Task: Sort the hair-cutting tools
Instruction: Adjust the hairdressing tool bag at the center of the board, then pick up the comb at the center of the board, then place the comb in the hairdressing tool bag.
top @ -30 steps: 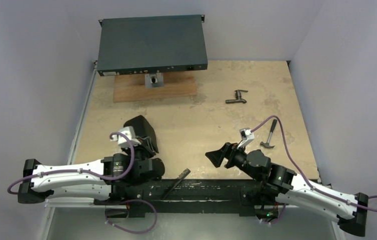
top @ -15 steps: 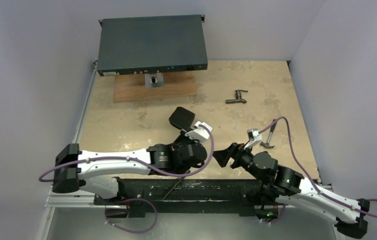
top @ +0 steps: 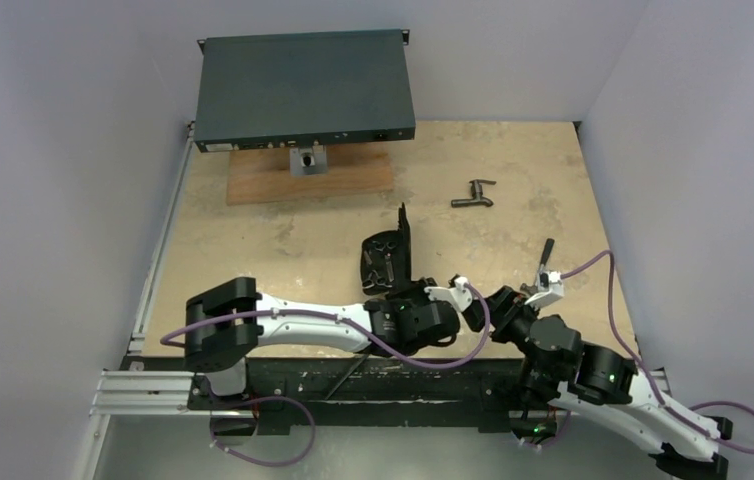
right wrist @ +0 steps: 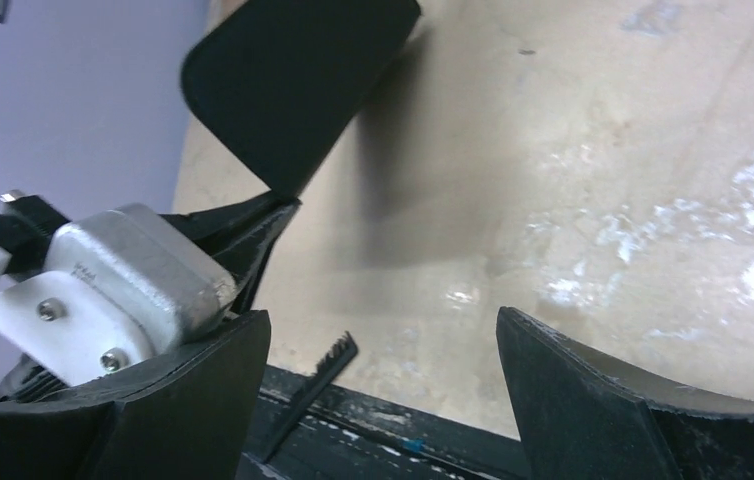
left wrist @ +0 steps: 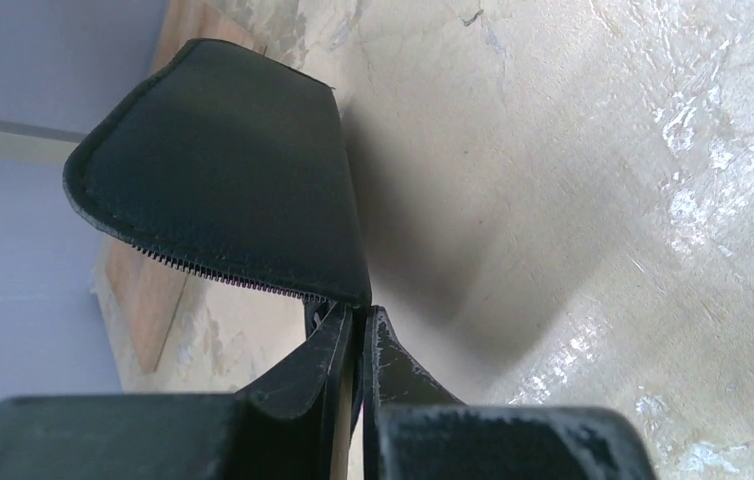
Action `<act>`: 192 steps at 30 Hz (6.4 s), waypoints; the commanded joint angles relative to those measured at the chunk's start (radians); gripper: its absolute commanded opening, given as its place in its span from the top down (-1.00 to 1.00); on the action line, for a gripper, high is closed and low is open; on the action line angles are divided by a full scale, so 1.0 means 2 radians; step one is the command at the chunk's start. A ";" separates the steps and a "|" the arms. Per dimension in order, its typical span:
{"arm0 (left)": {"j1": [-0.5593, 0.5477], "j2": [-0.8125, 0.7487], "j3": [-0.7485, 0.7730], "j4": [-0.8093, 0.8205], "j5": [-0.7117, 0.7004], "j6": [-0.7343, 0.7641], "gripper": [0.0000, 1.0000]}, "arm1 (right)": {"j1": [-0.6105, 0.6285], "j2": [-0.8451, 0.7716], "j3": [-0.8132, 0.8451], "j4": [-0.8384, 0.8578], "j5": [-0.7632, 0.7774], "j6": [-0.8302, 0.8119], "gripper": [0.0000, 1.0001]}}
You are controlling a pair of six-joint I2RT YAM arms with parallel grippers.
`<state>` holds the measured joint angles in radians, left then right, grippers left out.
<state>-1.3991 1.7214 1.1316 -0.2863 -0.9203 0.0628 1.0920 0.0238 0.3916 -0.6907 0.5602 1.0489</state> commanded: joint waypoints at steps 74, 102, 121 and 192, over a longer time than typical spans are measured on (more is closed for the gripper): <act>0.334 -0.372 -0.361 0.124 0.391 -0.458 -0.64 | -0.322 0.363 -0.013 0.369 -0.224 -0.167 -0.72; 0.016 -0.196 -0.169 -0.202 0.329 -0.436 -0.41 | -0.321 0.207 -0.025 0.248 -0.301 -0.176 -0.74; 0.012 -0.107 -0.175 -0.158 0.322 -0.442 0.03 | -0.321 0.176 -0.020 0.226 -0.308 -0.170 -0.74; 0.212 0.078 0.074 0.000 0.280 -0.660 1.00 | -0.321 0.138 0.017 0.181 -0.293 -0.152 -0.78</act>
<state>-0.9817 1.8862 1.3102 -0.3450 -0.2966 -1.1400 0.4507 0.3088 0.3874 -0.3244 -0.0364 0.7444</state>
